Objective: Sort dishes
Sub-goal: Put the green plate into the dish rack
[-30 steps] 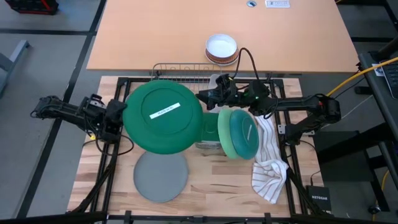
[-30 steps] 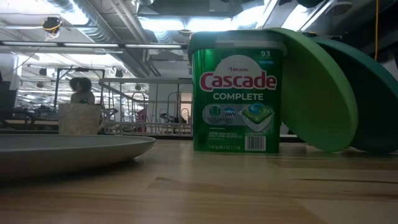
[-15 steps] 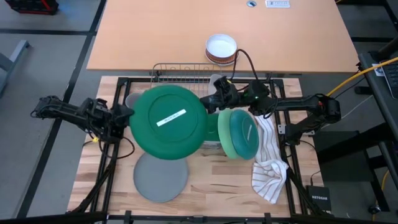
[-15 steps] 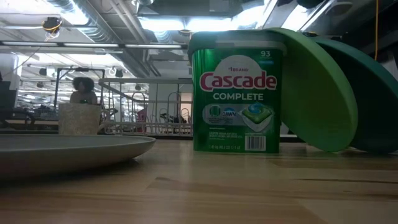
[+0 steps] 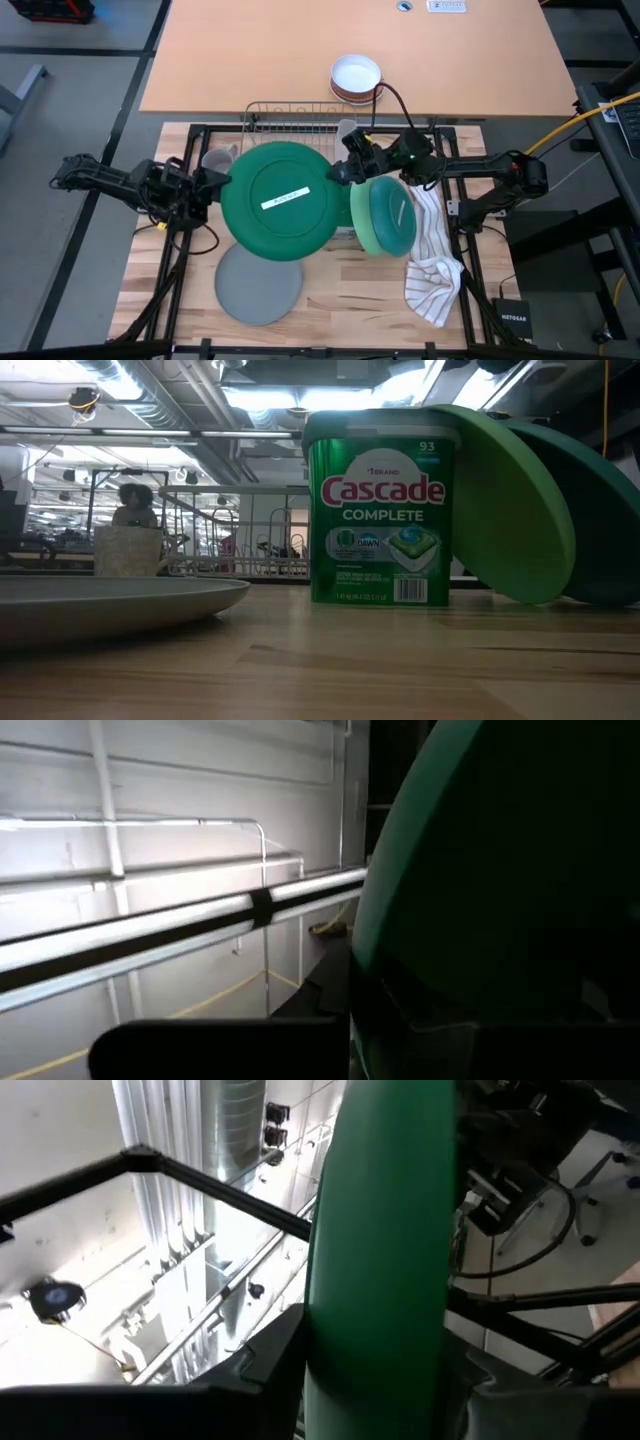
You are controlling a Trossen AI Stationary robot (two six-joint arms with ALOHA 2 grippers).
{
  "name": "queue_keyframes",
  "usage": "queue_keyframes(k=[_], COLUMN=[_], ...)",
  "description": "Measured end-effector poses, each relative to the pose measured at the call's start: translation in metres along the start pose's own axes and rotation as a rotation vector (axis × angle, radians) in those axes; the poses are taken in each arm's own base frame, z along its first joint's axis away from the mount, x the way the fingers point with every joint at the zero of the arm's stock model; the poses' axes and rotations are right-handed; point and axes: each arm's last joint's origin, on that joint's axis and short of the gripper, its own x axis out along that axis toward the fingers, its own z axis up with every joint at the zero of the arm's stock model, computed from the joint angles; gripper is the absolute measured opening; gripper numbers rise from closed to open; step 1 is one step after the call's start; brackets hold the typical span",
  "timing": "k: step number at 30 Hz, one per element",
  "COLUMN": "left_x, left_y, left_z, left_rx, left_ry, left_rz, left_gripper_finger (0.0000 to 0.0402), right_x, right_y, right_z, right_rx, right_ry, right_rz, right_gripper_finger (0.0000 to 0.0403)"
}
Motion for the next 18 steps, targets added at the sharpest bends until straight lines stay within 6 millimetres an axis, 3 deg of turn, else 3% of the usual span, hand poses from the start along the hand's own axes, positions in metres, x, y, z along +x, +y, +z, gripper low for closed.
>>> queue_keyframes(k=[11, 18], left_x=[0.000, 0.000], left_y=[-0.001, -0.002], left_z=[-0.006, -0.012], left_rx=[0.001, -0.041], left_ry=[0.088, 0.124], left_rz=[-0.008, -0.004], left_gripper_finger=[0.0007, 0.0049], right_x=[0.000, 0.000], right_y=[0.006, 0.010], right_z=[0.001, 0.002], right_rx=[-0.125, -0.173], right_ry=[-0.025, -0.058], right_rz=[0.033, 0.068], right_gripper_finger=[0.0056, 0.0044])
